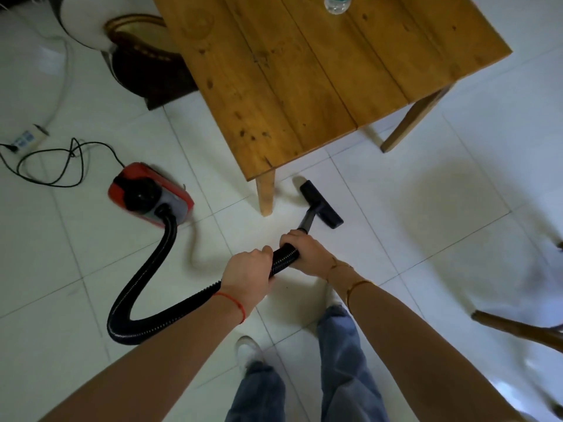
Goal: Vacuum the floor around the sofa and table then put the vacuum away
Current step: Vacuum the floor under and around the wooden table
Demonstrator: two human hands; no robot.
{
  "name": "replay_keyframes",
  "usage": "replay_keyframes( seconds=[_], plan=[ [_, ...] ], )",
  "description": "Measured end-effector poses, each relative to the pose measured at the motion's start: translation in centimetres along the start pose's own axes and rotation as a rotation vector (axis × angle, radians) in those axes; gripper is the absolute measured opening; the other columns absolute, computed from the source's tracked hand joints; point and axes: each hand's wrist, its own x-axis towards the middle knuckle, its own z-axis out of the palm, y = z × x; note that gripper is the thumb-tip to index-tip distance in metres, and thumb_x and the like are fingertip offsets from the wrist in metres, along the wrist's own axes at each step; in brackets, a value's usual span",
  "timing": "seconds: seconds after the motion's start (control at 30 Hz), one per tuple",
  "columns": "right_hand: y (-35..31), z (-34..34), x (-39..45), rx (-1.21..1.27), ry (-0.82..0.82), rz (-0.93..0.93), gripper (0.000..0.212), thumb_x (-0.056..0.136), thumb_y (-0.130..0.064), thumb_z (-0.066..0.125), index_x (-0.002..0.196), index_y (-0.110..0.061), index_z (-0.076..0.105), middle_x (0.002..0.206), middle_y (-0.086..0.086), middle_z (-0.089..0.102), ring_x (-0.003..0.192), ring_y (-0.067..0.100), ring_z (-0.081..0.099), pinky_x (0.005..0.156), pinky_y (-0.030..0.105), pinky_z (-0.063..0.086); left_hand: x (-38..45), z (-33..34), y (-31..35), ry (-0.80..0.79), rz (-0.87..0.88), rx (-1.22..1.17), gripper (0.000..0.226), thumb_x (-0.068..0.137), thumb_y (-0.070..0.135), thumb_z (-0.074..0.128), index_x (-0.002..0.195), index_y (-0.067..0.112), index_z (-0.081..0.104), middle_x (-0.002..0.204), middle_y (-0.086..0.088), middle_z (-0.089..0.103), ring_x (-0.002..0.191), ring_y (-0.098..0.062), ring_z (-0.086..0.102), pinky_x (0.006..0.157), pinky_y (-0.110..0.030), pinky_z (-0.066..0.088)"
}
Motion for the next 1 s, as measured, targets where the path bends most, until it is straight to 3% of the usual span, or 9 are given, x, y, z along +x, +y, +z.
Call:
replay_keyframes(
  seconds=[0.27,0.5,0.73,1.0],
  plan=[
    [-7.3,7.9,-1.3,0.050,0.010,-0.036,0.013,0.076,-0.007,0.066,0.087,-0.007,0.057,0.086,0.010,0.057,0.085,0.021,0.050,0.077,0.035,0.046,-8.0,3.1,-6.0,-0.028,0.009,0.067,0.028,0.090,0.031,0.051,0.112,0.014,0.048,0.100,-0.005,0.065,0.085,-0.024,0.065,0.063,-0.029,0.042],
    [-8.3,9.5,-1.3,0.041,0.025,-0.044,0.012,0.078,-0.008,0.064,0.088,-0.007,0.057,0.085,0.010,0.057,0.085,0.020,0.049,0.077,0.032,0.044,-9.0,3.9,-7.2,-0.033,-0.015,0.082,0.027,0.089,0.030,0.051,0.111,0.015,0.048,0.099,-0.003,0.065,0.086,-0.024,0.065,0.062,-0.028,0.038],
    [-4.4,5.6,-0.5,0.070,0.079,0.045,0.016,0.078,-0.011,0.067,0.089,-0.010,0.056,0.089,0.007,0.056,0.086,0.022,0.050,0.080,0.034,0.046,-4.3,1.3,-4.3,-0.026,0.010,0.097,0.025,0.090,0.028,0.051,0.111,0.015,0.049,0.098,-0.003,0.065,0.086,-0.023,0.065,0.063,-0.028,0.038],
    [4.0,-5.7,0.9,0.048,0.088,0.144,0.018,0.079,-0.012,0.069,0.092,-0.009,0.056,0.089,0.000,0.052,0.087,0.017,0.046,0.081,0.026,0.040,6.9,-3.1,3.1,0.011,0.037,0.015,0.024,0.091,0.028,0.054,0.110,0.014,0.049,0.095,-0.004,0.065,0.082,-0.022,0.065,0.063,-0.028,0.042]
  ],
)
